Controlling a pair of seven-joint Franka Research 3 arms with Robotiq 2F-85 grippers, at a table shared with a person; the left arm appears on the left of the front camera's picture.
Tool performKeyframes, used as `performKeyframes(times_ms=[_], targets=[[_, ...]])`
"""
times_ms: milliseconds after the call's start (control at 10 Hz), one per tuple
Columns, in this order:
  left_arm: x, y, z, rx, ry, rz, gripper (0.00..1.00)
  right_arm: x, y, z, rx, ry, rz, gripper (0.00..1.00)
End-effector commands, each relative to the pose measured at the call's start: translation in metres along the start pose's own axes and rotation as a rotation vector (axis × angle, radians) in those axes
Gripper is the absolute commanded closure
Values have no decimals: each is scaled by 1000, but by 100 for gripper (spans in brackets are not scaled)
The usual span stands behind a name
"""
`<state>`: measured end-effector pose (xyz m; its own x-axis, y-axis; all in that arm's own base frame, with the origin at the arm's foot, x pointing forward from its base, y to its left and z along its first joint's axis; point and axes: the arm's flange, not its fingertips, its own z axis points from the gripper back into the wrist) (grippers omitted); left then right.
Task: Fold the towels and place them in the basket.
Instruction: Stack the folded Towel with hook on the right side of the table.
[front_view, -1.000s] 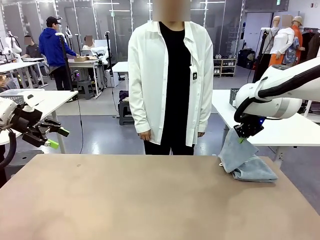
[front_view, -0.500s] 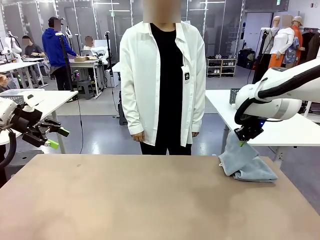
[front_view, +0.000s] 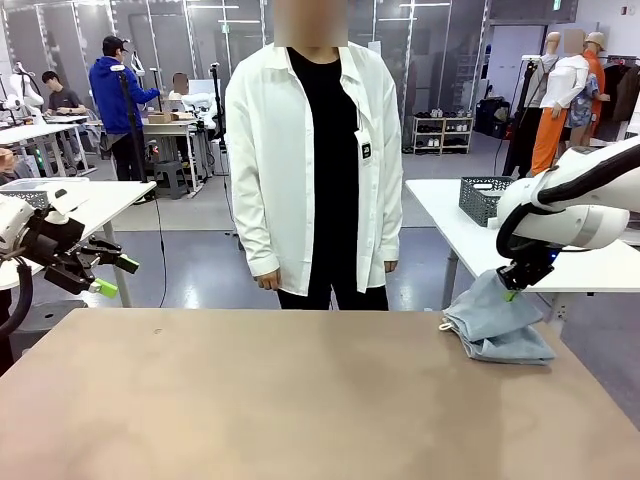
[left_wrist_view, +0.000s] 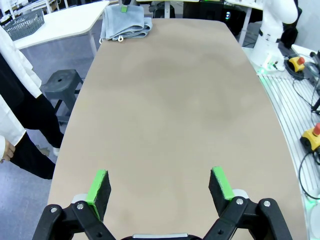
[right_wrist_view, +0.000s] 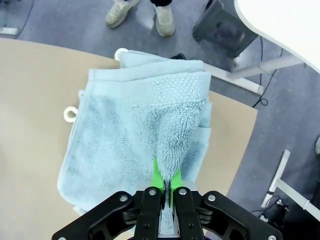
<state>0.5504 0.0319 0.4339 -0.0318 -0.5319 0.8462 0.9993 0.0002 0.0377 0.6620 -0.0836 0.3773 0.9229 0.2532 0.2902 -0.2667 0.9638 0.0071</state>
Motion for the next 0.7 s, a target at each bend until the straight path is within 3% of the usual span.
performKeyframes(times_ms=[0, 600], targets=[[2, -1, 1, 2, 3, -4, 0, 7, -7, -3, 22, -12, -5, 86], [2, -1, 1, 2, 3, -4, 0, -1, -11, 14, -24, 22, -43, 27]])
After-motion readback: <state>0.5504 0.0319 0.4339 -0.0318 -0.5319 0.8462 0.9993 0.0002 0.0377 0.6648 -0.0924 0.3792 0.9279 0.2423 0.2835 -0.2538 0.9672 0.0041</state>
